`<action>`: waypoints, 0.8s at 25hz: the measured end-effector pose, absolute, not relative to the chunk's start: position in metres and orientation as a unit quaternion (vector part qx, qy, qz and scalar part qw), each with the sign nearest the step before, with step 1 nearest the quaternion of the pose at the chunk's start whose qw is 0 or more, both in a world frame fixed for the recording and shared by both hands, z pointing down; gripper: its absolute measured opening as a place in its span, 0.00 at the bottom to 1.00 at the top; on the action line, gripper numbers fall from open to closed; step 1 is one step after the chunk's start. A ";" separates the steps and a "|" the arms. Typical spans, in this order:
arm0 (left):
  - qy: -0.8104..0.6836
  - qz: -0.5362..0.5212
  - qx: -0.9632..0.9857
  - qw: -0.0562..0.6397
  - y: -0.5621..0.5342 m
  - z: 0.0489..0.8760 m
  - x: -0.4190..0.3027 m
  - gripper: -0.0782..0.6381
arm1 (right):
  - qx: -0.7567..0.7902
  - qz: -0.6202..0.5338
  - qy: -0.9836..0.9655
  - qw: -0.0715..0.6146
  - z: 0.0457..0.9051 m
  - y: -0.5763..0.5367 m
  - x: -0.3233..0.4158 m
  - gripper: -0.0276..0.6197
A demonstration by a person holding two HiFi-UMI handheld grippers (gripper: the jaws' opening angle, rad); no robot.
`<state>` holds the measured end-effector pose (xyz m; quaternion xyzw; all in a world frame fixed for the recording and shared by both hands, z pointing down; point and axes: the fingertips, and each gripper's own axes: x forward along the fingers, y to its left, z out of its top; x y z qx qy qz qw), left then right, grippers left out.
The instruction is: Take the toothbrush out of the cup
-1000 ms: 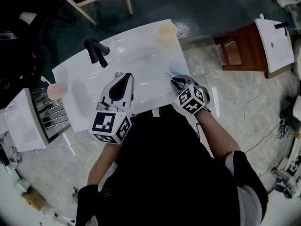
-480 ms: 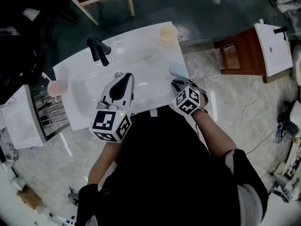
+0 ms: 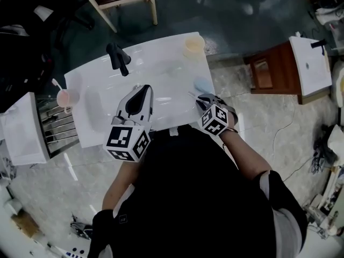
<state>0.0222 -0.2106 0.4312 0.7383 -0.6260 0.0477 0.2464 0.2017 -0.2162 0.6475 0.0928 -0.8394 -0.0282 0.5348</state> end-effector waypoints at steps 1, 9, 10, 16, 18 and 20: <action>-0.630 0.045 0.735 0.247 -0.209 0.431 0.020 0.13 | 0.093 -0.029 -0.841 0.533 0.645 -0.216 0.202 0.11; -0.655 0.027 0.717 0.238 -0.199 0.423 0.007 0.13 | 0.101 -0.021 -0.880 0.464 0.589 -0.235 0.194 0.11; -0.658 0.025 0.715 0.235 -0.198 0.422 0.006 0.13 | 0.108 -0.016 -0.889 0.445 0.577 -0.243 0.190 0.11; -0.684 0.024 0.699 0.206 -0.196 0.402 0.003 0.13 | 0.116 0.010 -0.950 0.291 0.464 -0.268 0.157 0.11; -0.699 0.027 0.686 0.199 -0.194 0.397 -0.003 0.13 | 0.106 0.004 -0.965 0.240 0.426 -0.266 0.142 0.11; -0.715 0.028 0.671 0.194 -0.190 0.391 -0.008 0.13 | 0.092 0.003 -0.978 0.190 0.391 -0.257 0.128 0.11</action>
